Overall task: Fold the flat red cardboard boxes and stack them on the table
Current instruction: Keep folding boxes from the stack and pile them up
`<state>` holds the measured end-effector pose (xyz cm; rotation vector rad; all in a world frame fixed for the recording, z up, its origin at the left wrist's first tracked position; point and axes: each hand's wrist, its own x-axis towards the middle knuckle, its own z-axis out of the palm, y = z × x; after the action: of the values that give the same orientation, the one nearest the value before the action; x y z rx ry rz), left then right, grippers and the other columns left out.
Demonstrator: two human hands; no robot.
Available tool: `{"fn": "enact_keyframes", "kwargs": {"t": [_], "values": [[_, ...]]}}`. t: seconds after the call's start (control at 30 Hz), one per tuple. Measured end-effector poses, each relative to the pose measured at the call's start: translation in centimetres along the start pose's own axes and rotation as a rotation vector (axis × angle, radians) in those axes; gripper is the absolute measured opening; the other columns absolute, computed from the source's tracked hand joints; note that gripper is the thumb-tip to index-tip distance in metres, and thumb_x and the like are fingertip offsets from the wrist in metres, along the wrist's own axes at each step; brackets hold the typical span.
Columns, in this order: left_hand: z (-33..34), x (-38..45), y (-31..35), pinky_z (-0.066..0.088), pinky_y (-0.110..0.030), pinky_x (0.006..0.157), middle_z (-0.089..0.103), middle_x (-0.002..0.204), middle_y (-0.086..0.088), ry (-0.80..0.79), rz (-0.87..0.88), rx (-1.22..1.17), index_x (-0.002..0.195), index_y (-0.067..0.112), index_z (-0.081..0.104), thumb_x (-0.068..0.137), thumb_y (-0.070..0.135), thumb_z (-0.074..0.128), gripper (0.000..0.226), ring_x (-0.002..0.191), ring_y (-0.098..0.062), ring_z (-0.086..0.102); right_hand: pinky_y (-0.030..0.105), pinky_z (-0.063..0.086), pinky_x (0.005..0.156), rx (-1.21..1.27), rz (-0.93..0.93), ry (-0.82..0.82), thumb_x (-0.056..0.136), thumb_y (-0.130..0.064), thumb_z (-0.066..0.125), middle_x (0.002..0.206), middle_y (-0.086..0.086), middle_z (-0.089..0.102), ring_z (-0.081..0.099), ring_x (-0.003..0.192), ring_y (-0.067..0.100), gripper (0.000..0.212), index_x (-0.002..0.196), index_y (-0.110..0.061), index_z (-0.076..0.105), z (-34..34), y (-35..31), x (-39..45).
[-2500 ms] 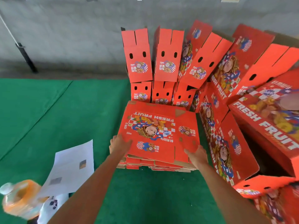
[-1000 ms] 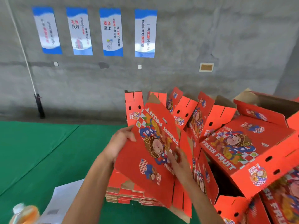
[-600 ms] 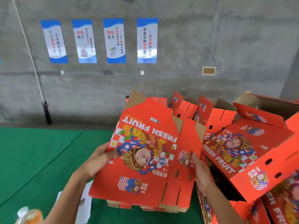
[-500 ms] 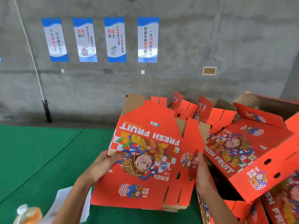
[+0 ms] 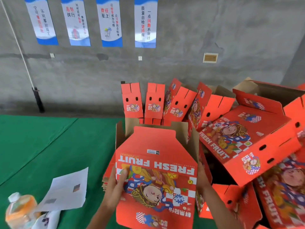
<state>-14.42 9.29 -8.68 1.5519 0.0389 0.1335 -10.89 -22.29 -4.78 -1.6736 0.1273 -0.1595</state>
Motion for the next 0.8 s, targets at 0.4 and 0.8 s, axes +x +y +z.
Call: {"fn": "enact_keyframes", "kwargs": {"t": [0.4, 0.8], "values": [[2.9, -0.7, -0.1, 0.028, -0.045, 0.124, 0.034, 0.163, 0.021, -0.103, 0.42, 0.386, 0.152, 0.053, 0.039, 0.095, 0.064, 0.061, 0.062, 0.155, -0.01, 0.025, 0.035, 0.027, 0.111, -0.139, 0.057, -0.156, 0.075, -0.075, 0.074, 0.147, -0.021, 0.044, 0.037, 0.138, 0.009, 0.09, 0.15, -0.045, 0.036, -1.1, -2.2, 0.0], [0.8, 1.3, 1.9, 0.05, -0.032, 0.094, 0.062, 0.129, 0.02, -0.108, 0.499, 0.552, 0.134, 0.036, 0.049, 0.103, 0.063, 0.043, 0.042, 0.122, -0.008, 0.06, 0.03, 0.04, 0.112, -0.485, 0.093, -0.504, 0.091, 0.01, 0.049, 0.14, -0.036, 0.053, 0.044, 0.135, -0.006, 0.077, 0.123, -0.057, 0.068, -7.7, -5.2, -2.8]]}}
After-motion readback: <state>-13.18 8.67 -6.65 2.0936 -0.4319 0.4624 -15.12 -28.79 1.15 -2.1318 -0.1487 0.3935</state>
